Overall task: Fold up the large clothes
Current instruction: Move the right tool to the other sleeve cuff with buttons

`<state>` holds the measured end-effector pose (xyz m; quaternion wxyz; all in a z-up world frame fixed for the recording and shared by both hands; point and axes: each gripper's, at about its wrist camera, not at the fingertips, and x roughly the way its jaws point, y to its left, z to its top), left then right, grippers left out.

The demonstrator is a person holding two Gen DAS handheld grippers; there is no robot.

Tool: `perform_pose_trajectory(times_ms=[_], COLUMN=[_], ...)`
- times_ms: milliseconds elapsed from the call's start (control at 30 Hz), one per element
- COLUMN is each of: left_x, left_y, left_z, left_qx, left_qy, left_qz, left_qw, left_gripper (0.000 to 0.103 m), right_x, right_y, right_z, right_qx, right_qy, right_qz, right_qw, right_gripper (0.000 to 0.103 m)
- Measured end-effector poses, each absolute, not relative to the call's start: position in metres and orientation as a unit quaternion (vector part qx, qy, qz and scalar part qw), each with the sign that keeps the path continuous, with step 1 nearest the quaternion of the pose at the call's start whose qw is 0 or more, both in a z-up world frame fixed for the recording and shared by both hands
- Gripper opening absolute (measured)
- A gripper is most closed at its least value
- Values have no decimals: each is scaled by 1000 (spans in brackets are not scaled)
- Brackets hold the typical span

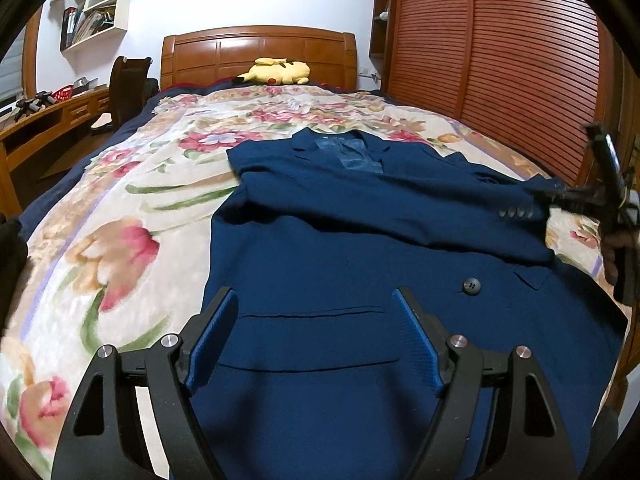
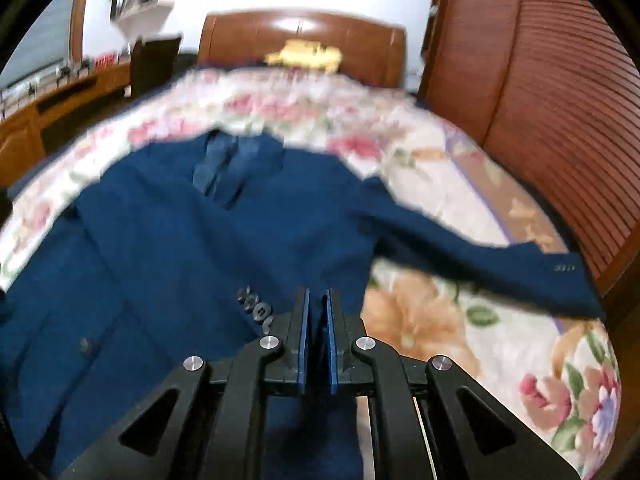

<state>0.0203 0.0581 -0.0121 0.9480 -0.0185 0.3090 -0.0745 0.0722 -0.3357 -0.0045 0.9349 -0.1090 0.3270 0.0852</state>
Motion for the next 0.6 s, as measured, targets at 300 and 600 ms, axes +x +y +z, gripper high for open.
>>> perform_pose_trajectory(times_ms=[300,600], left_x=[24,23], left_y=[57,56], left_z=[-13,-12], left_qx=[-12,-9], left_qy=[314,311], left_qz=[-69,-69], left_qw=[947,948], left_gripper=[79,79], right_x=[81,62], right_y=[-325,-321], right_z=[-25,-24], right_qx=[-115,-133], right_qy=[333,325], right_qz=[98,140], right_qw=[931,926], right_gripper=[60,60])
